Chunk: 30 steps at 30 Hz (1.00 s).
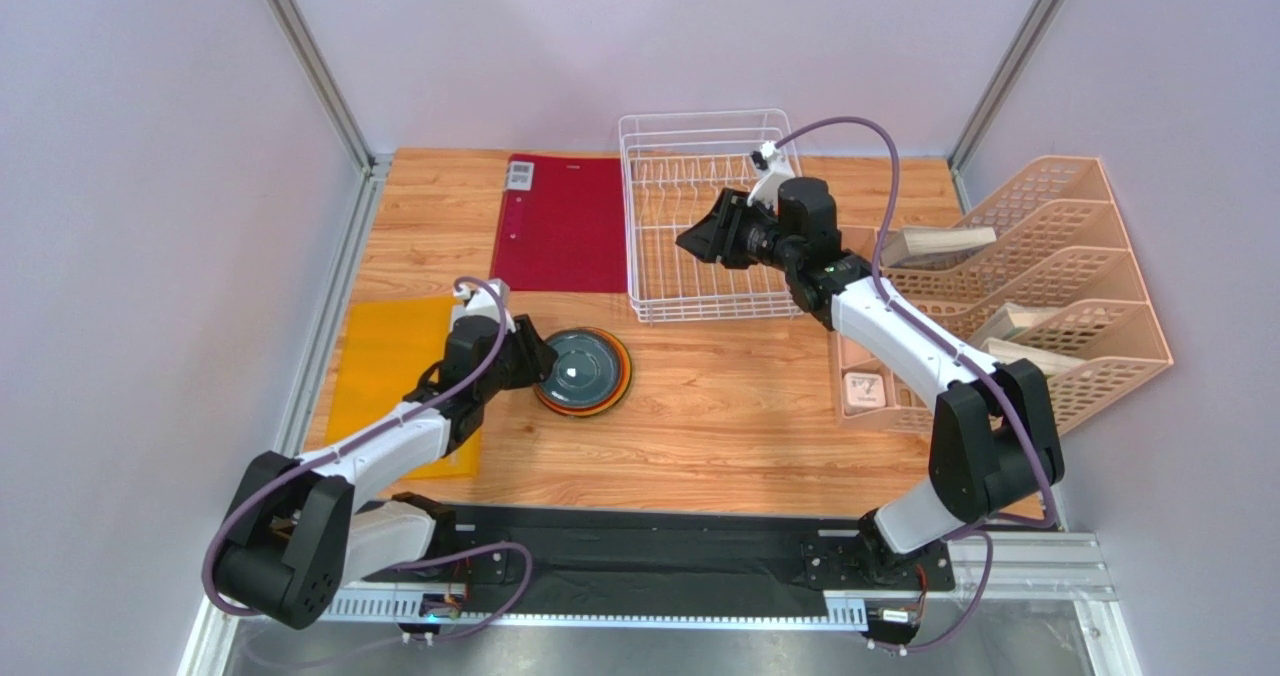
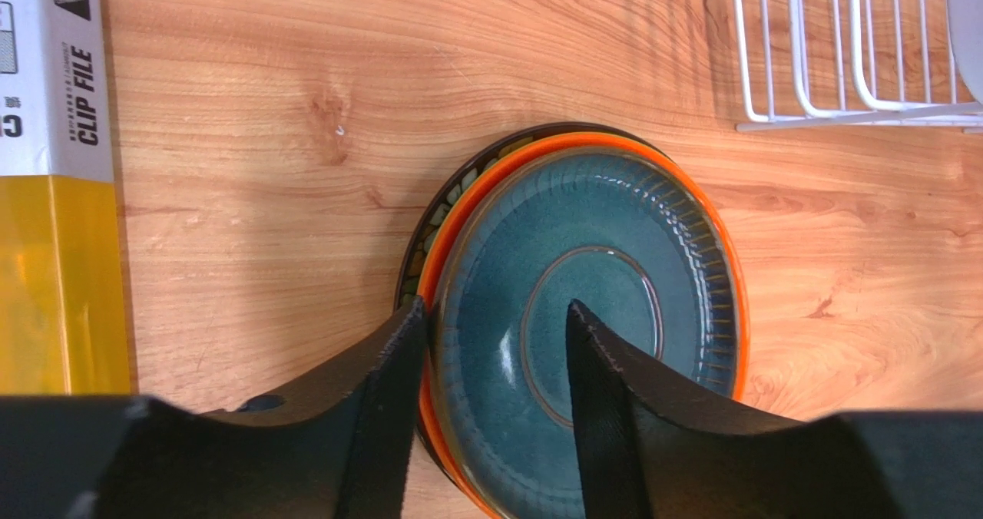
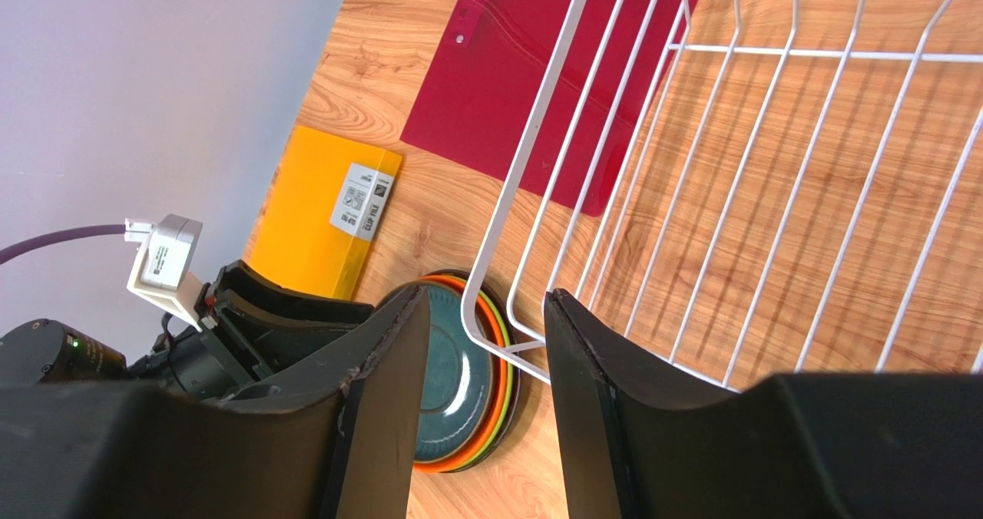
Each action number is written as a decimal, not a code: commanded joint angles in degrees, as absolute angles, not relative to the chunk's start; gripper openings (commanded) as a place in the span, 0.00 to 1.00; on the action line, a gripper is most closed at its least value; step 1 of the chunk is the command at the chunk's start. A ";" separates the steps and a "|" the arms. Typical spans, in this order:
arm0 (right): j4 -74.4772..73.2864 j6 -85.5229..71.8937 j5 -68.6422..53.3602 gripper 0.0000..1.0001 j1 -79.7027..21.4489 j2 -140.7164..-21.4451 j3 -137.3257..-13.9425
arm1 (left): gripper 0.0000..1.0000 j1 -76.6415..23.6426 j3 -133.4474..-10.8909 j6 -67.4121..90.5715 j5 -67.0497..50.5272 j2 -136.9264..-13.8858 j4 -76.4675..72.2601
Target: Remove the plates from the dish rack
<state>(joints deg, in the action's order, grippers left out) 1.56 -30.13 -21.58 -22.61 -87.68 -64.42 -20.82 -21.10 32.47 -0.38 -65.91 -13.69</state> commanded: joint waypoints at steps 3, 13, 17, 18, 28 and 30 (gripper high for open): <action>3.34 -29.27 -22.15 0.46 -22.15 -86.75 -63.90 | 0.61 -20.92 -24.08 29.97 2.98 -64.60 -10.55; 0.26 -22.77 -13.82 0.47 -22.24 -82.98 -63.02 | 0.89 -20.92 -27.68 23.92 6.23 -54.69 -2.48; -2.37 -17.85 -7.04 0.49 -22.15 -78.67 -61.00 | 0.90 -20.92 -31.98 19.96 8.17 -50.90 1.65; -2.72 -16.19 -5.38 0.57 -22.24 -77.97 -60.30 | 0.91 -20.92 -33.65 19.34 8.43 -50.28 2.71; -1.32 -10.81 12.20 0.75 -22.15 -70.58 -55.47 | 0.92 -20.92 -39.81 13.01 10.89 -47.37 3.43; -0.62 -10.37 13.79 0.75 -22.24 -69.61 -54.50 | 0.92 -20.92 -40.78 11.79 11.16 -47.37 3.34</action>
<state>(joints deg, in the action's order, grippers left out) -3.57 -13.39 6.07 -22.33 -72.18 -56.18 -20.84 -37.82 16.23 9.47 -47.66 2.42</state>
